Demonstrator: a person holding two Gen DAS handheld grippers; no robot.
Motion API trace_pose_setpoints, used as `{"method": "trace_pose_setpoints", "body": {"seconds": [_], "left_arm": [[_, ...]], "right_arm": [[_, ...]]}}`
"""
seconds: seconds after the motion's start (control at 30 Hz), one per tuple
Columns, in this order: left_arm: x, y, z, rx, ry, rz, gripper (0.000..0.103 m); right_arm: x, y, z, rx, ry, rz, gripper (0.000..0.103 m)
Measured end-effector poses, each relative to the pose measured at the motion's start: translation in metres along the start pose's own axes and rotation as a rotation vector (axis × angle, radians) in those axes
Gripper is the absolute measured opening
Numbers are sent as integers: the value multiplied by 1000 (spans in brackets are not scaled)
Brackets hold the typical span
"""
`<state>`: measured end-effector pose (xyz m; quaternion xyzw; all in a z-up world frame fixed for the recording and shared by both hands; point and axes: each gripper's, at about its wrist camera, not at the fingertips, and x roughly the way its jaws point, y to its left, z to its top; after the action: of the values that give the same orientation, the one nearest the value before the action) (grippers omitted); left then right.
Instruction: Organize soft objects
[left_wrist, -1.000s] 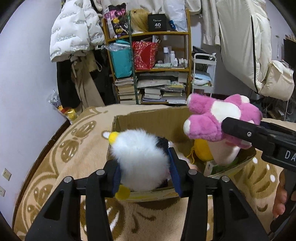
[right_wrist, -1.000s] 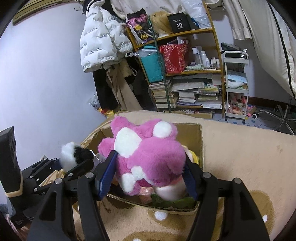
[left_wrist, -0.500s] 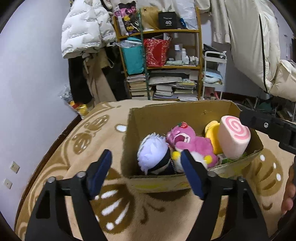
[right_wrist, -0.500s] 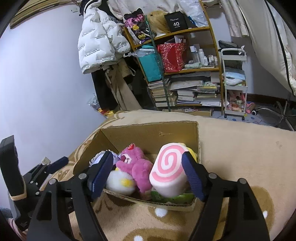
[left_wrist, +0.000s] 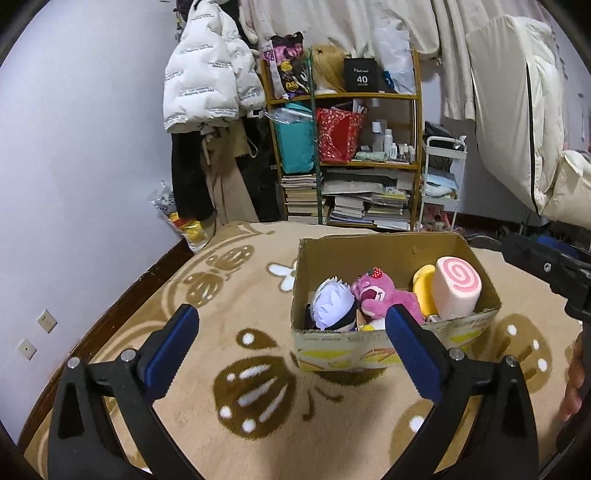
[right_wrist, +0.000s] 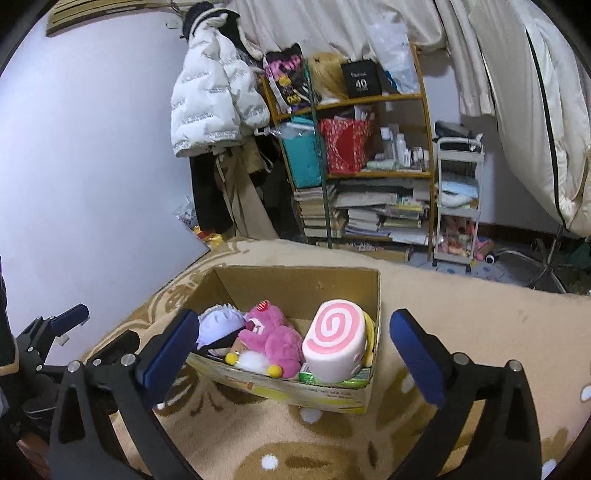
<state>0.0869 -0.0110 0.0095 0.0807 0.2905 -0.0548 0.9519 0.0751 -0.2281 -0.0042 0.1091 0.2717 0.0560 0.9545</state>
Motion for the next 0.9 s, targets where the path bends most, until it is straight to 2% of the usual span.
{"method": "trace_pose_setpoints", "body": {"seconds": [0.2,0.37,0.53,0.9], "left_arm": [[-35,1,-4,16,-46,29,100],[-64,6,-10,-10,-74,34,100],[-90,8,-14,-22,-107,31,100],[-119,9,-26,9,-163,56,100]], "right_arm": [[-26,5,-2,-9,-25,8,103],[-51,5,-6,-14,-54,-2,103],[-81,5,-8,-15,-111,3,103],[-115,3,-21,-30,-157,-37,103]]}}
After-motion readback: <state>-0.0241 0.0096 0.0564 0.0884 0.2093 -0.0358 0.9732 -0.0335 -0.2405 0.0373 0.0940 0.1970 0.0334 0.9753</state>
